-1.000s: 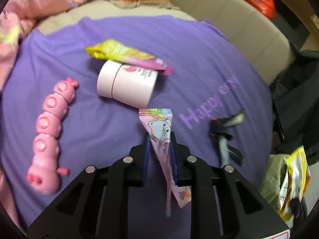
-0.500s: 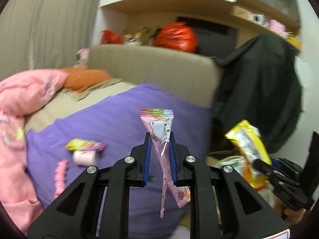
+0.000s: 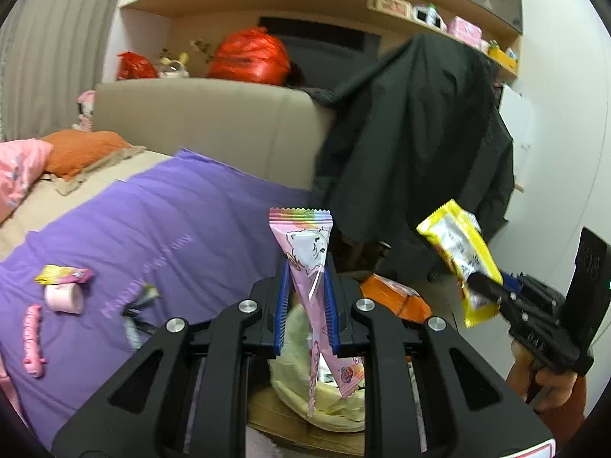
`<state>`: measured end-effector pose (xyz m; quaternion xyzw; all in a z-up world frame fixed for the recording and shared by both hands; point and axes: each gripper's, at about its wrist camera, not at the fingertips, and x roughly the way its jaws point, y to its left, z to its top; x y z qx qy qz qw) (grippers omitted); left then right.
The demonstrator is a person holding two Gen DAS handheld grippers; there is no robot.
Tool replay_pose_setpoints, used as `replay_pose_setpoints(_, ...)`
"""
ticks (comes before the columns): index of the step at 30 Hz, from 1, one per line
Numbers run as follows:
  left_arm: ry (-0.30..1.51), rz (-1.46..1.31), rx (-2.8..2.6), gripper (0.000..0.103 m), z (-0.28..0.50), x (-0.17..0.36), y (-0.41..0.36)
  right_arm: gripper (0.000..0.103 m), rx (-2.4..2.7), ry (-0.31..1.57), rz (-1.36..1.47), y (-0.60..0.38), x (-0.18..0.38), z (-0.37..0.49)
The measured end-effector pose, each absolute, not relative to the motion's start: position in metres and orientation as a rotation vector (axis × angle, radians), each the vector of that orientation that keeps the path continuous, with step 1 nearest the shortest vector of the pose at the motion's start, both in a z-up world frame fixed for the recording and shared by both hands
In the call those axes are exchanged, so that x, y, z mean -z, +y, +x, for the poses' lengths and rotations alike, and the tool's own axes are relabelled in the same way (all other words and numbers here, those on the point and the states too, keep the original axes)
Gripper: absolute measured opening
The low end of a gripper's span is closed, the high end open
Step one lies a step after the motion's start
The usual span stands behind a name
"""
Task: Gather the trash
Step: 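Carry the yellow wrapper and pink wrapper over the trash bin with both tools, then lower both wrappers into the bin and open both tools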
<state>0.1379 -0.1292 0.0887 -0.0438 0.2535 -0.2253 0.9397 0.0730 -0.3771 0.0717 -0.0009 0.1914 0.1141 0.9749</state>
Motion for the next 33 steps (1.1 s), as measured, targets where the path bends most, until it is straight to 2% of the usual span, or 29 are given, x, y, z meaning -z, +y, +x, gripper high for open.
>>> replay_pose_setpoints(8, 0.616, -0.007, 0.593, 0.016, 0.164, -0.035, -0.205, 0.024, -0.175, 0.513, 0.073, -0.432, -0.028, 0.102)
replay_pose_setpoints(14, 0.703, -0.007, 0.598, 0.016, 0.204, 0.015, -0.229, 0.024, -0.162, 0.600, 0.131, -0.449, 0.007, 0.134)
replay_pose_setpoints(22, 0.888, -0.017, 0.581, 0.016, 0.246, 0.090, -0.227, 0.023, -0.284, 0.780, 0.019, -0.393, 0.041, 0.189)
replay_pose_setpoints(33, 0.941, 0.027, 0.667, 0.014, 0.245, 0.116, -0.236, 0.022, -0.274, 0.924, -0.047, -0.380, 0.071, 0.208)
